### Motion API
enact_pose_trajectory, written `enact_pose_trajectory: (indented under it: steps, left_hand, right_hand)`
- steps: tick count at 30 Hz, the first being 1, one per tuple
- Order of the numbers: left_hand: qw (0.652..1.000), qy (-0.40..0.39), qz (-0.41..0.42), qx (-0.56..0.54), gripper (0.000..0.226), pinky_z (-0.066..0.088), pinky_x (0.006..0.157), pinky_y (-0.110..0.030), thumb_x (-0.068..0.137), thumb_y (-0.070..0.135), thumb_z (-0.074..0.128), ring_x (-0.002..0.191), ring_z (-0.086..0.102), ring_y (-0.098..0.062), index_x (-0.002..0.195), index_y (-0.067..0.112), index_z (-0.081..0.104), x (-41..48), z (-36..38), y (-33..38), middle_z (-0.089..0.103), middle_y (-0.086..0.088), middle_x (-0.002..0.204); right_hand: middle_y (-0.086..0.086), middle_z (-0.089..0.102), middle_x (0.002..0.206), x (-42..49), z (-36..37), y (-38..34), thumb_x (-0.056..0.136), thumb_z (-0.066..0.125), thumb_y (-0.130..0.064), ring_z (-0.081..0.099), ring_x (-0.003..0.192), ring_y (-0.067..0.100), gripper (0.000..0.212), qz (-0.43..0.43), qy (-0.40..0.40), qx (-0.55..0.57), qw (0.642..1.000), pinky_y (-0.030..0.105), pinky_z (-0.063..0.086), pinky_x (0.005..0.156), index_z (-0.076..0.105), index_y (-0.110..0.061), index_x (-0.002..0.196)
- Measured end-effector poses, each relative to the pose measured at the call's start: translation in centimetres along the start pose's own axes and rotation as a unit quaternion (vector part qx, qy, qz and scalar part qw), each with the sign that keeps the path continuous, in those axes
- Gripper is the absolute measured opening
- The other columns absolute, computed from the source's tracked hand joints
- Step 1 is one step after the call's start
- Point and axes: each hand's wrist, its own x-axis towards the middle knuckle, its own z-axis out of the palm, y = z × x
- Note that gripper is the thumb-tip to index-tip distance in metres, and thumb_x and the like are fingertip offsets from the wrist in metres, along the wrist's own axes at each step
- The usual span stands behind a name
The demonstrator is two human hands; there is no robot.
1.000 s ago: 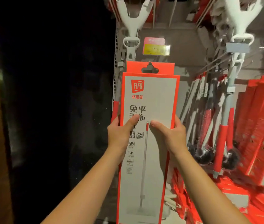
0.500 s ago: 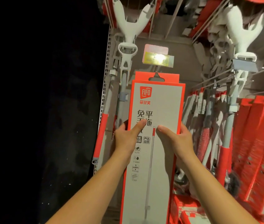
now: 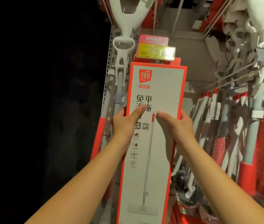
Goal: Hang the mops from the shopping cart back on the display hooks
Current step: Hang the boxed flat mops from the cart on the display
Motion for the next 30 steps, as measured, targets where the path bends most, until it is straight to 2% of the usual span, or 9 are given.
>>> enact_pose_trajectory:
  steps: [4, 8, 19, 26, 30]
  left_hand:
    - [1.0, 0.014, 0.001, 0.014, 0.028, 0.06, 0.071, -0.039, 0.082, 0.029, 0.073, 0.079, 0.074, -0.025, 0.104, 0.013, 0.067, 0.5, 0.1, -1.3, 0.076, -0.007, 0.09]
    - [0.999, 0.028, 0.004, 0.021, 0.03, 0.06, 0.073, -0.041, 0.083, 0.029, 0.072, 0.08, 0.074, -0.025, 0.107, 0.013, 0.066, 1.2, 0.1, -2.6, 0.076, -0.007, 0.09]
    - [0.998, 0.054, -0.005, 0.025, 0.029, 0.059, 0.073, -0.041, 0.08, 0.03, 0.075, 0.078, 0.074, -0.026, 0.103, 0.012, 0.07, 5.9, 0.5, -7.0, 0.076, -0.008, 0.088]
    - [0.997, 0.057, -0.028, 0.035, 0.019, 0.058, 0.067, -0.034, 0.079, 0.028, 0.076, 0.073, 0.073, -0.023, 0.091, 0.014, 0.07, 10.9, 0.4, -10.5, 0.075, -0.006, 0.079]
    - [0.997, 0.06, -0.032, 0.035, 0.012, 0.054, 0.063, -0.029, 0.079, 0.025, 0.076, 0.072, 0.073, -0.019, 0.089, 0.022, 0.071, 13.8, 0.2, -12.3, 0.075, -0.001, 0.078]
  right_hand:
    - [-0.007, 0.074, 0.092, 1.0, -0.5, 1.6, 0.077, 0.076, -0.01, 0.071, 0.082, 0.008, 0.032, 0.016, -0.015, 0.013, 1.0, 0.02, 0.056, 0.067, 0.065, -0.023, 0.104]
    - [-0.005, 0.074, 0.097, 1.8, -1.0, 3.0, 0.077, 0.076, -0.011, 0.071, 0.084, 0.009, 0.037, 0.023, -0.034, 0.015, 0.999, 0.018, 0.055, 0.065, 0.064, -0.02, 0.111]
    - [0.0, 0.074, 0.099, 5.4, -1.4, 6.8, 0.079, 0.074, -0.007, 0.072, 0.084, 0.014, 0.036, 0.056, -0.041, 0.039, 0.997, 0.019, 0.055, 0.063, 0.063, -0.016, 0.112]
    - [-0.003, 0.073, 0.102, 9.3, -1.6, 10.9, 0.077, 0.076, -0.015, 0.072, 0.087, 0.013, 0.038, 0.049, -0.016, -0.02, 0.998, 0.024, 0.058, 0.068, 0.061, -0.026, 0.111]
    - [-0.008, 0.072, 0.1, 11.3, -1.3, 13.0, 0.078, 0.075, -0.011, 0.07, 0.084, 0.006, 0.041, 0.039, 0.0, -0.042, 0.998, 0.017, 0.055, 0.063, 0.061, -0.025, 0.114]
